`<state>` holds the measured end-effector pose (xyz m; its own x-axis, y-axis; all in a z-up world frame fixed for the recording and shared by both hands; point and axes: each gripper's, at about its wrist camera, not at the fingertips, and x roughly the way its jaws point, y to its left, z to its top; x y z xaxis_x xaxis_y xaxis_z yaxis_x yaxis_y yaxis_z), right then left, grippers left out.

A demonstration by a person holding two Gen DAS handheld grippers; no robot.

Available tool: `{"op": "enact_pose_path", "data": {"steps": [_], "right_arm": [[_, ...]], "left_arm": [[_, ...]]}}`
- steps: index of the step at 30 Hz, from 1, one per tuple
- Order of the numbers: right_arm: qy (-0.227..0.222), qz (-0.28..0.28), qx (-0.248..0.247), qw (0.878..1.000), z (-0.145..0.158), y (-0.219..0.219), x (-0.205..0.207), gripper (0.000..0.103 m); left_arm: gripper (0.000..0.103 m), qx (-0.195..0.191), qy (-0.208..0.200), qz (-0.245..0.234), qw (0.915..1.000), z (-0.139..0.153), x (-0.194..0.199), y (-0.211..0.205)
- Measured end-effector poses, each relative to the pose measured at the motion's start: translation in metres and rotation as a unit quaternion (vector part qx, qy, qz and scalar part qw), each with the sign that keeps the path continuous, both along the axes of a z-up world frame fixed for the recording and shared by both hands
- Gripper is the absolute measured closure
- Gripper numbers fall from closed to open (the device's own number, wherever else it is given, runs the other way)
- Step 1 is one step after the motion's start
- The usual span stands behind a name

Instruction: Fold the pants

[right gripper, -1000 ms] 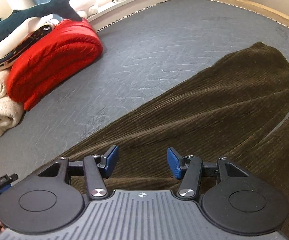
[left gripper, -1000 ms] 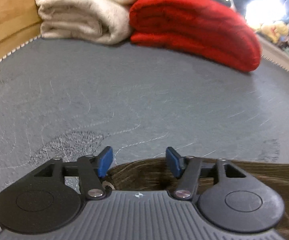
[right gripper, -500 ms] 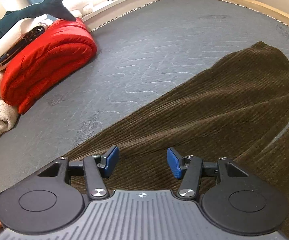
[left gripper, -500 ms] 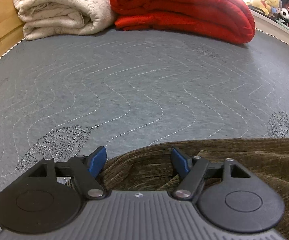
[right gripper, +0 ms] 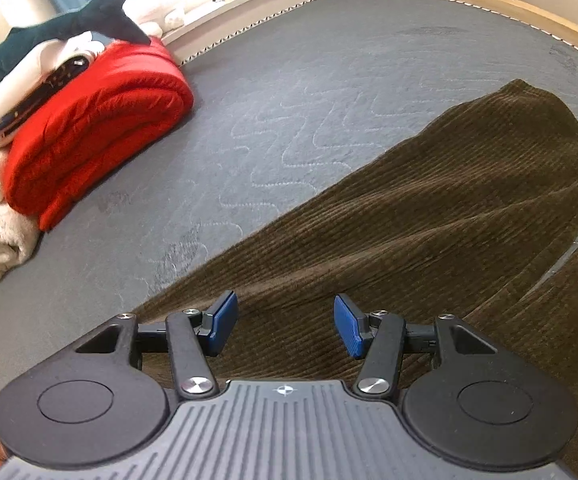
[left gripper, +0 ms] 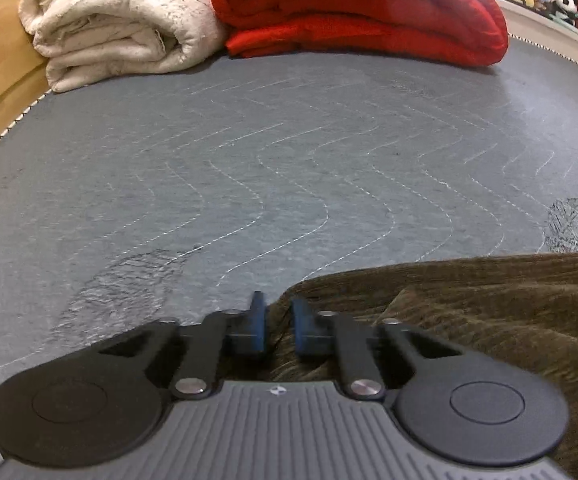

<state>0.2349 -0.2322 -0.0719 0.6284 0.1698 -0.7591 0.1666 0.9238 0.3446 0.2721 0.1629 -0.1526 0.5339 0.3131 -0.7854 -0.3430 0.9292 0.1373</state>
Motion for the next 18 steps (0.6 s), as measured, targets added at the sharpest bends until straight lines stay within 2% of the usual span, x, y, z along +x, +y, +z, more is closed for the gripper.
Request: {"op": "enact_pose_path", "data": {"steps": [2, 7, 11, 15, 17, 18], "right_arm": [[-0.005, -0.003, 0.000, 1.000, 0.007, -0.005, -0.005, 0.047], [-0.022, -0.015, -0.002, 1.000, 0.026, -0.024, -0.023, 0.047], [-0.033, -0.038, -0.003, 0.999, 0.036, -0.046, -0.038, 0.047], [-0.041, -0.061, -0.005, 0.997, 0.037, -0.066, -0.052, 0.047], [-0.040, -0.078, 0.007, 0.996, 0.036, -0.075, -0.058, 0.053], [-0.045, -0.080, 0.016, 0.996, 0.035, -0.080, -0.061, 0.067]], "left_arm": [[0.099, 0.008, 0.000, -0.013, 0.9999, 0.010, -0.007, -0.004], [0.101, 0.019, -0.033, -0.052, 0.9979, 0.061, -0.043, -0.020], [0.101, -0.019, -0.069, -0.074, 0.9948, 0.117, -0.097, -0.029], [0.101, -0.013, -0.056, -0.106, 0.9927, 0.150, -0.157, -0.051], [0.103, -0.023, -0.040, -0.114, 0.9925, 0.152, -0.193, -0.059], [0.103, -0.015, -0.028, -0.113, 0.9930, 0.149, -0.209, -0.063]]}}
